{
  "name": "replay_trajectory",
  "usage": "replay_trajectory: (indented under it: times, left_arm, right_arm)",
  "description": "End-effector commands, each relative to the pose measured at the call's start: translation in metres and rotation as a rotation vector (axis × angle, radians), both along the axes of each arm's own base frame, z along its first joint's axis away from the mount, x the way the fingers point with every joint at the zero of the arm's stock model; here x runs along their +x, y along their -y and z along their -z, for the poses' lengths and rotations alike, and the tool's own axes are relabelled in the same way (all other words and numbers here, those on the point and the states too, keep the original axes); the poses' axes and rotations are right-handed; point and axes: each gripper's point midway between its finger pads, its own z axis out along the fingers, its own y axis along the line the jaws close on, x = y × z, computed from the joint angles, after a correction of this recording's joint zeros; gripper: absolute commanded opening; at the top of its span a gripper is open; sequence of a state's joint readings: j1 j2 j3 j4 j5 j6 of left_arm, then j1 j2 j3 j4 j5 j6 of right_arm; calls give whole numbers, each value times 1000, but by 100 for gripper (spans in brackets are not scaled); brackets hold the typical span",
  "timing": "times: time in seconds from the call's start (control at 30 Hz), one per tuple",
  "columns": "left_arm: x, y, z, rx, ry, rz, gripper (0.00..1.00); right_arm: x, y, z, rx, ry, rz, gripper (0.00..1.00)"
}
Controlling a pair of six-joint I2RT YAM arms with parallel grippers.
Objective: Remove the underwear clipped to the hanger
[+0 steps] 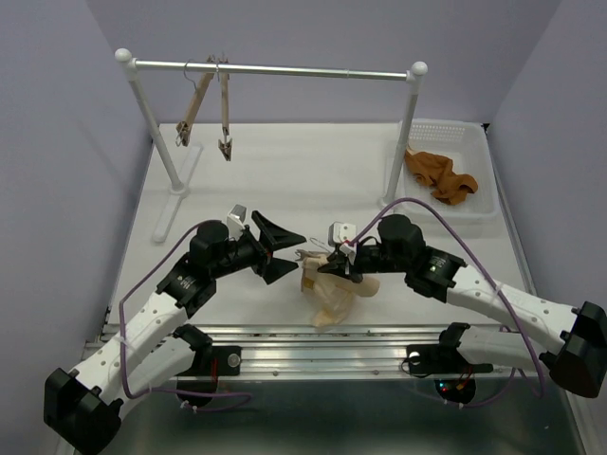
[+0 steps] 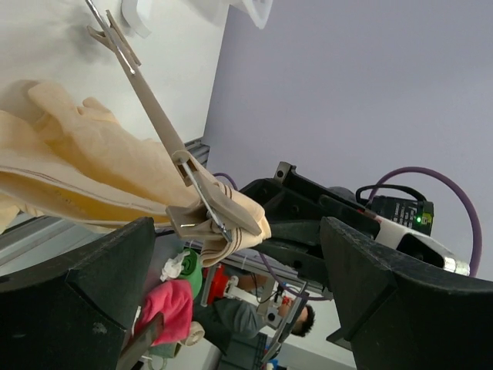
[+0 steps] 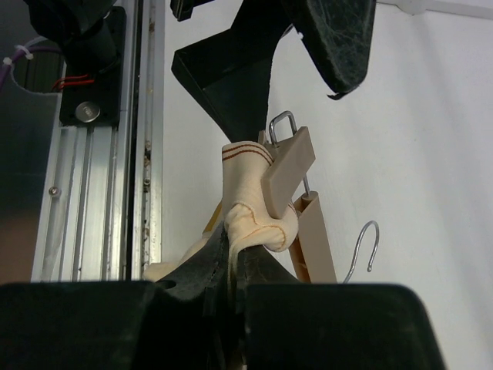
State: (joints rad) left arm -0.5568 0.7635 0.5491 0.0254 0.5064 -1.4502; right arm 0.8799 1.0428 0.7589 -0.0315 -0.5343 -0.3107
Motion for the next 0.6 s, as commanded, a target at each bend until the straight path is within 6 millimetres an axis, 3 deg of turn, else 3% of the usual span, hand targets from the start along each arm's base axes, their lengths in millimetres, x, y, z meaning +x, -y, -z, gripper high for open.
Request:
replay_trajectory:
  times: [0.0, 0.33, 0.57]
  left_arm:
    - [3, 1, -9, -41, 33, -18, 99]
    - [1, -2, -1, -48, 4, -41, 98]
    - [2, -3, 0, -54, 7, -52, 86]
  right_arm:
    - [2, -14, -33, 58, 99, -25, 1]
    - [-9, -21, -20, -7, 103, -60, 1]
    - [-19, -23, -11, -49, 88, -107, 1]
